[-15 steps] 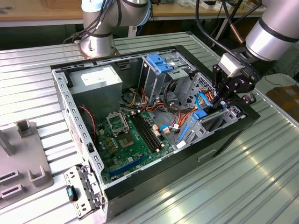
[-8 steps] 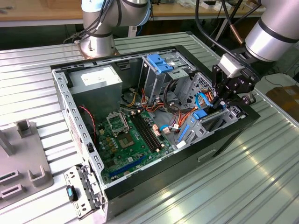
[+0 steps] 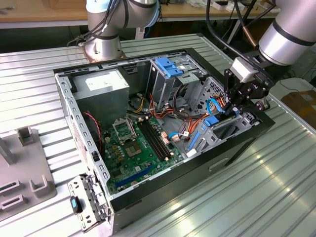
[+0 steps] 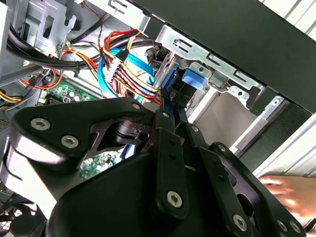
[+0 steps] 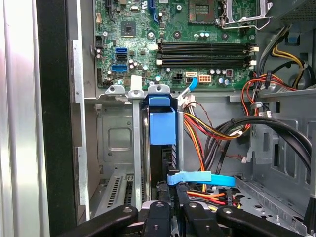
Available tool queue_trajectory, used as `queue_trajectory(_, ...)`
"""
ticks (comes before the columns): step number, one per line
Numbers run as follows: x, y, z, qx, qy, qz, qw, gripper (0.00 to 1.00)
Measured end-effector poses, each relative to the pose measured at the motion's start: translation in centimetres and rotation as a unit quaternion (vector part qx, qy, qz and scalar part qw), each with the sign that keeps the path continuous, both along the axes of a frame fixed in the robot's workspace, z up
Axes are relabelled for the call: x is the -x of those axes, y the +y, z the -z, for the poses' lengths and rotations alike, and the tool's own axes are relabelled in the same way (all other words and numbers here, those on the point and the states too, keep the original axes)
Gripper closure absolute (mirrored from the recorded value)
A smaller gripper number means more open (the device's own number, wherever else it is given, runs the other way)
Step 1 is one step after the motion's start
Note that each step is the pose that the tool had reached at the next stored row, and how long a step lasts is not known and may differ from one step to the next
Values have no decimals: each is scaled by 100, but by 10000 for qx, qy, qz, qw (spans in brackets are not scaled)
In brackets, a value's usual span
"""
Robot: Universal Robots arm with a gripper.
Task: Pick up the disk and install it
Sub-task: 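Insert the second disk wire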
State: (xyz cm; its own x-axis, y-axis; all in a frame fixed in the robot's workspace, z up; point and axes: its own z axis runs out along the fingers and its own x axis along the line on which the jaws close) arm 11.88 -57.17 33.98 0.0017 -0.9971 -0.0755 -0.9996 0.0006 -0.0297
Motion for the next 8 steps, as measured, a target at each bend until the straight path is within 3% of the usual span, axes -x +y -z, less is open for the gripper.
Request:
queue_trajectory(2, 0, 0, 2, -2, 0, 0, 10000, 82)
queue_trajectory(3, 0, 0, 1, -1, 0, 0, 10000, 64)
queue_trajectory(4, 0, 0, -55, -1, 0, 0, 10000, 58)
queue_trajectory(6, 0, 1, -132, 0, 0, 0, 10000, 58)
queue_trajectory(8, 0, 9, -273, 0, -6, 0, 10000, 58)
